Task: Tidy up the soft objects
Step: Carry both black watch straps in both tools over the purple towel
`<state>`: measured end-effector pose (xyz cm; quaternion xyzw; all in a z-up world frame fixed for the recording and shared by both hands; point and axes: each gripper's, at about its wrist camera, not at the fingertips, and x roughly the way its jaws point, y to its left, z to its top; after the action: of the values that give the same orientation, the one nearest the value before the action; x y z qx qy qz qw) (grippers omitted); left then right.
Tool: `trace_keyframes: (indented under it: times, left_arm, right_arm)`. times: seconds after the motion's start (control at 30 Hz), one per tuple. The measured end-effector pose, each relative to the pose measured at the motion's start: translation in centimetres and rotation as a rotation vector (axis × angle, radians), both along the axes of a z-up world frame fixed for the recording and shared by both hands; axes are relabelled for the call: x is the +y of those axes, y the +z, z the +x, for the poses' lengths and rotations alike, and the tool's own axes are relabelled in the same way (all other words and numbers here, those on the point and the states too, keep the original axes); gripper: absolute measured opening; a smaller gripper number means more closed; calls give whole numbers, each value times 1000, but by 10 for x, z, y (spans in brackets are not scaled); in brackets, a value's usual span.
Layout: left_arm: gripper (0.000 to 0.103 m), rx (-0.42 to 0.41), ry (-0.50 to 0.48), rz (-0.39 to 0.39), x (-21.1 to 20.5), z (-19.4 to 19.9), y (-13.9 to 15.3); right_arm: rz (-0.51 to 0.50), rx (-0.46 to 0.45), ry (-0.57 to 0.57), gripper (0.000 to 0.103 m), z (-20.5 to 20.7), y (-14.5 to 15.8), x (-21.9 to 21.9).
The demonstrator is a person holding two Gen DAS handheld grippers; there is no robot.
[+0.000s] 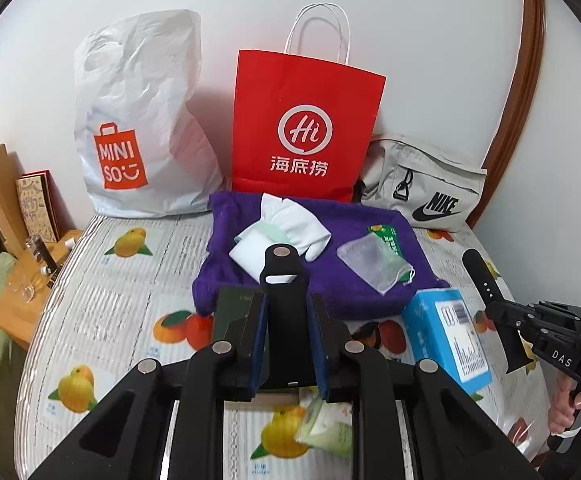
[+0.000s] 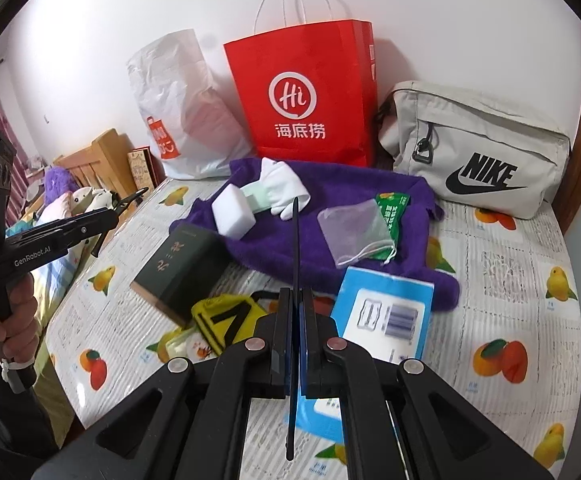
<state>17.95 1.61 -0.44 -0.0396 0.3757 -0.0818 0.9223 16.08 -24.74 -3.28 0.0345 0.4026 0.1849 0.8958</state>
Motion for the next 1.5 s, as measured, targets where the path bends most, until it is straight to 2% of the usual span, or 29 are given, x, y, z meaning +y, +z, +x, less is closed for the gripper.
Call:
trace_keyframes:
  times: [0.37,0.8,1.07,1.5]
  left_arm:
    - [20,13,-4,-7,-7,42,-3]
    - [20,55,-27,-23,-16,96,-24]
    - [20,90,-43,-32,-28,129,-44]
    - [20,183,-87,-34,-53,172,-82]
  right_arm:
    - [3,-7,-13,3,41,0,-6]
    - [4,28,-32,3,103,-23,-15]
    - [-18,57,-21,3,134,-40,-15]
    - [-34,160,1,3,174,-77,-16]
